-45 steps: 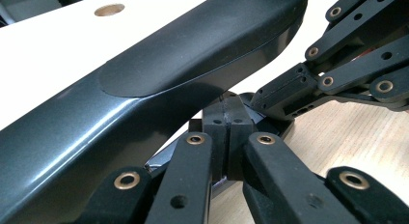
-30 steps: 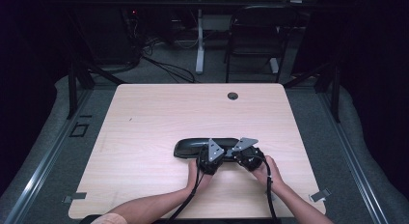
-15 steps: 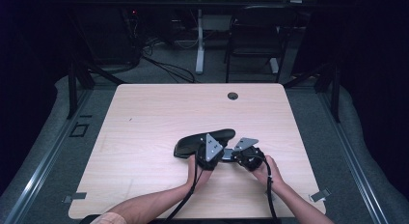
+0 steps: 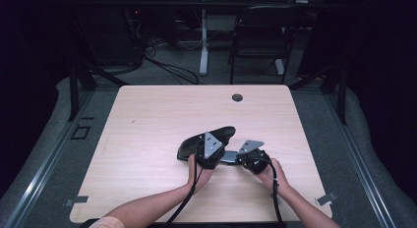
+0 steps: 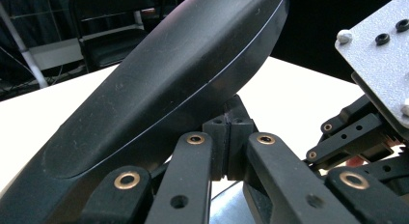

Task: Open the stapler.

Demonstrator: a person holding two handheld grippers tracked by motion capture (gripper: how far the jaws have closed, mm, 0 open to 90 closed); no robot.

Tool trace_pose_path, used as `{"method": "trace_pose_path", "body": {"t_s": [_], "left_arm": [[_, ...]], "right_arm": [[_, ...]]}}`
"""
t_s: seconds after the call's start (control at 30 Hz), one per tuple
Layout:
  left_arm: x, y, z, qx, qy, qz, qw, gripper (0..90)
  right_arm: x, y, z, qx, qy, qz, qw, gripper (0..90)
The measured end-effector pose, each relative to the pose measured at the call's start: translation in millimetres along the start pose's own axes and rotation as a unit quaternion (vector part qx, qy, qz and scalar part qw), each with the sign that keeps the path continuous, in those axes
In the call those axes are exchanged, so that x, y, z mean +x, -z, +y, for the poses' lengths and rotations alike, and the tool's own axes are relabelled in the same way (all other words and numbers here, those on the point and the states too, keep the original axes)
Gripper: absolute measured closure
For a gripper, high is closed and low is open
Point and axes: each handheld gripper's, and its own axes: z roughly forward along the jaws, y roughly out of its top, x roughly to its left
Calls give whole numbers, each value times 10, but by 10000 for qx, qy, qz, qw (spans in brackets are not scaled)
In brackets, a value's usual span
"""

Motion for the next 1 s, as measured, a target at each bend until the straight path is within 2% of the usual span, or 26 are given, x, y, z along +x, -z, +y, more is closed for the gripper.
{"method": "trace_pose_path", "body": {"t_s": [0.17,0.4,0.53,0.77,1.0], "left_arm": [[10,23,17,20,38,-44,10000,900],[11,57,43,33,59,-145,9999,900],[20,81,60,28,77,-156,9998,900],[88,147,125,-7,299,-219,9993,900],[148,209,174,-49,346,-215,9992,900]], "right_arm": [[7,2,13,60,88,-27,9999,900],[-1,-6,11,6,41,66,10000,900],[-2,1,22,87,124,36,9999,900],[3,2,30,122,211,-4,9997,900],[-1,5,29,140,192,3,9997,900]]}}
